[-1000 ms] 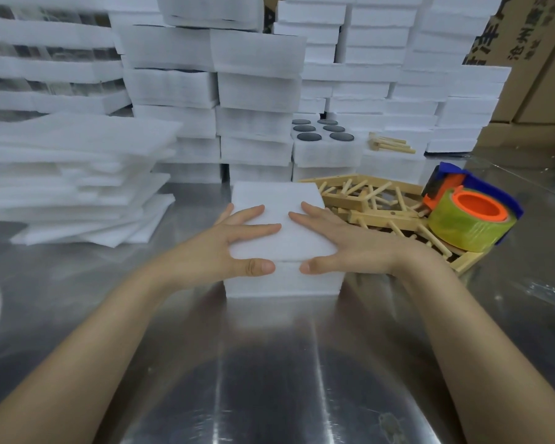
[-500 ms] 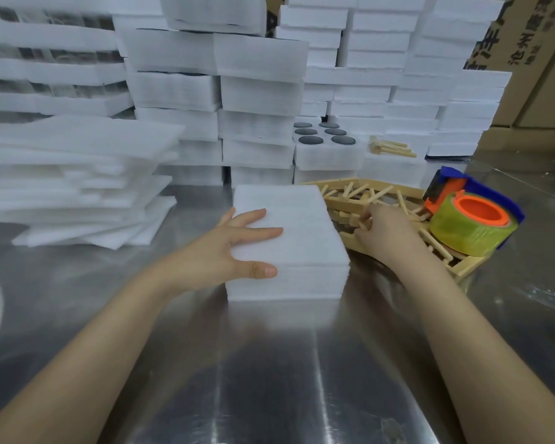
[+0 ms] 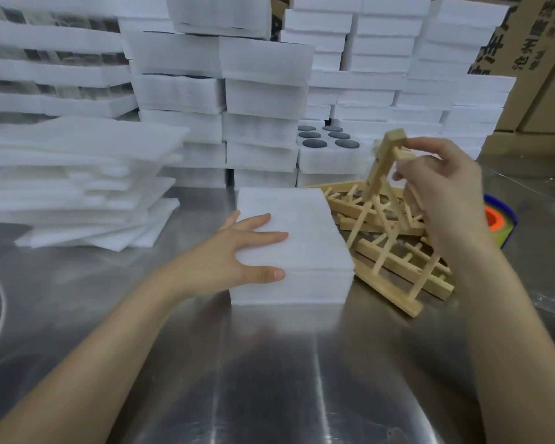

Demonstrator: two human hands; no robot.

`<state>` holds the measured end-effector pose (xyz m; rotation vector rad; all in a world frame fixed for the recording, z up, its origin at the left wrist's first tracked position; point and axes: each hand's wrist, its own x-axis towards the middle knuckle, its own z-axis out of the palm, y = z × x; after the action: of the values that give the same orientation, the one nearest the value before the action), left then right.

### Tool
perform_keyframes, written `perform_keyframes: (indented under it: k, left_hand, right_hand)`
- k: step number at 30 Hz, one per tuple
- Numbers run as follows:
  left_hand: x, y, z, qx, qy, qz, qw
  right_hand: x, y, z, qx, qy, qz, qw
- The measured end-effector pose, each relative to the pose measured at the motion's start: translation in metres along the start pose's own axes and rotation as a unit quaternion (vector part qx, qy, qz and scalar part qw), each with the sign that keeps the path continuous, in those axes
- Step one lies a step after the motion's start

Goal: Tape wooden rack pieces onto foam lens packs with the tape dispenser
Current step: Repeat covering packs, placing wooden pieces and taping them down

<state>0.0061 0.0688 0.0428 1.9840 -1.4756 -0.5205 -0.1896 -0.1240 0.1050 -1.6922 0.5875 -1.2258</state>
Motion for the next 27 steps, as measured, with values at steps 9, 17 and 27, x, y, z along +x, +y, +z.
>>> perform_keyframes:
  k: [9, 17, 27]
  left_hand:
    - [0.001, -0.001, 0.0, -0.003, 0.003, 0.005, 1.0]
    - [-0.002, -0.003, 0.003, -0.005, 0.024, -0.025, 0.999]
    - [0.0, -0.003, 0.004, 0.045, 0.013, -0.016, 0.999]
  right_hand:
    - [-0.024, 0.039, 0.055, -0.336, -0.268, -0.181, 0.884]
    - [-0.021, 0.043, 0.053, -0.306, -0.276, -0.199, 0.889]
    - [-0.029, 0.048, 0.064, -0.167, -0.275, -0.152, 0.935]
